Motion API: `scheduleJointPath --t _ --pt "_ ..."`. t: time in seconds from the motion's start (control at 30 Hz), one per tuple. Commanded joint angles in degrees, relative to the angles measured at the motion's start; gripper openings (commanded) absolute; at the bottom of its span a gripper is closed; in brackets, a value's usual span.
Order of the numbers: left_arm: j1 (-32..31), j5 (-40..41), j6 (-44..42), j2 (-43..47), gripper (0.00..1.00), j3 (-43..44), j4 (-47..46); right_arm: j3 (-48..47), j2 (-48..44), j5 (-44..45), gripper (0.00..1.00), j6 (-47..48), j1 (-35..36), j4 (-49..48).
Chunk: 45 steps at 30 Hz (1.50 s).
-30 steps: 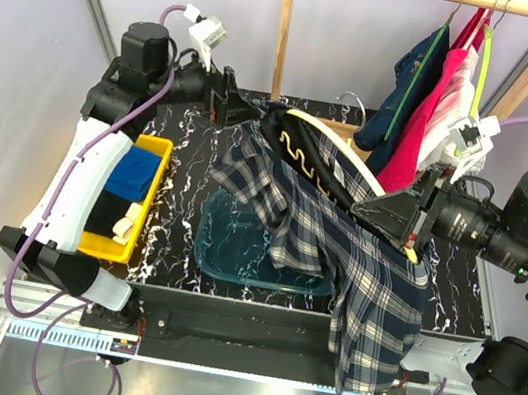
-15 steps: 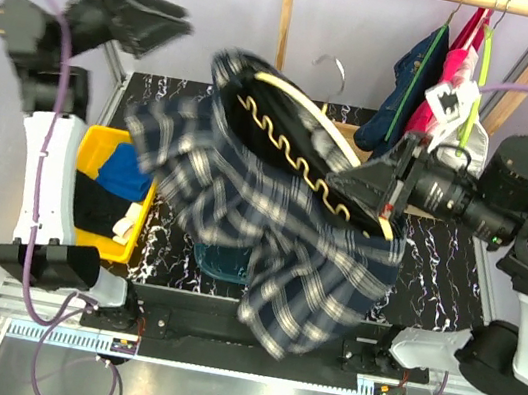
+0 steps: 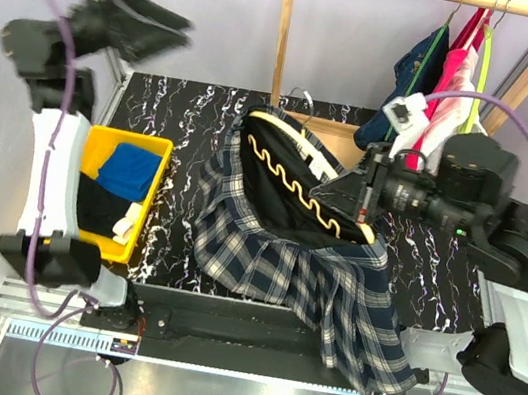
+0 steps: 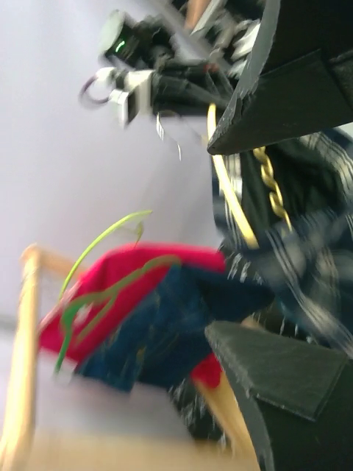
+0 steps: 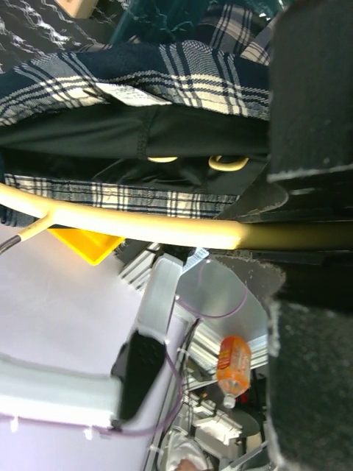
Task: Remove the skirt from the hanger
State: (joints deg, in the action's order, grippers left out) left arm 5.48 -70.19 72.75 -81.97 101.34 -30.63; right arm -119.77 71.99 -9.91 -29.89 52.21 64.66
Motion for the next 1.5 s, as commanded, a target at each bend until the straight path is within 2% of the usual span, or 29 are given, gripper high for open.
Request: scheduleJointPath --t 0.0,0.07,0.1,0.2,0.4,0.67,1.0,1.17,1.23,1.3,1.37,1.47 --pt "13.83 -4.77 32.04 -5.73 0.99 -0.25 -44.90 -8.28 -3.08 0.95 0.00 0.62 0.09 -6.84" --pt "15.26 -6.09 36.49 -5.83 0.99 -5.51 -53.08 -11.36 -2.29 -0.45 0.00 0.01 0.09 -6.39" --pt "15.18 -6.18 37.89 -5.83 0.99 -11.28 -55.74 -12.59 -1.94 -0.81 0.00 -0.17 0.00 -5.78" --pt "10.72 -6.88 45.18 -5.65 0.99 -18.00 -64.98 -15.93 -0.45 -2.65 0.00 -1.66 0.09 -5.42" --pt "2.44 -7.24 39.93 -0.99 0.99 -22.06 -64.90 -16.73 1.93 -6.26 0.00 -4.21 0.09 -7.62" --pt "1.38 -5.12 41.86 -3.28 0.98 -19.33 -64.99 -13.92 1.67 -7.49 0.00 -6.67 0.00 -12.01" --pt "-1.08 -12.68 34.14 4.54 0.92 -38.83 -64.91 -15.76 2.46 -7.31 0.00 -7.99 0.09 -16.58" --pt "-1.17 -10.76 34.39 2.18 0.88 -36.22 -64.90 -14.53 2.63 -7.49 0.00 -8.87 0.09 -17.20" --pt "-1.34 -10.58 35.00 0.77 0.78 -33.32 -64.99 -14.53 2.81 -7.40 0.00 -8.70 0.09 -17.82" --pt "-1.61 -11.72 34.74 0.33 0.36 -31.83 -64.90 -14.88 2.81 -6.44 0.00 -8.34 0.09 -17.56" --pt "-1.35 -13.73 34.56 0.41 0.00 -31.47 -64.99 -14.27 1.94 -5.13 0.00 -8.17 0.09 -17.12" --pt "-0.47 -13.83 35.35 0.59 0.00 -31.56 -64.91 -9.19 -1.04 -2.23 0.00 -8.26 0.09 -16.85"
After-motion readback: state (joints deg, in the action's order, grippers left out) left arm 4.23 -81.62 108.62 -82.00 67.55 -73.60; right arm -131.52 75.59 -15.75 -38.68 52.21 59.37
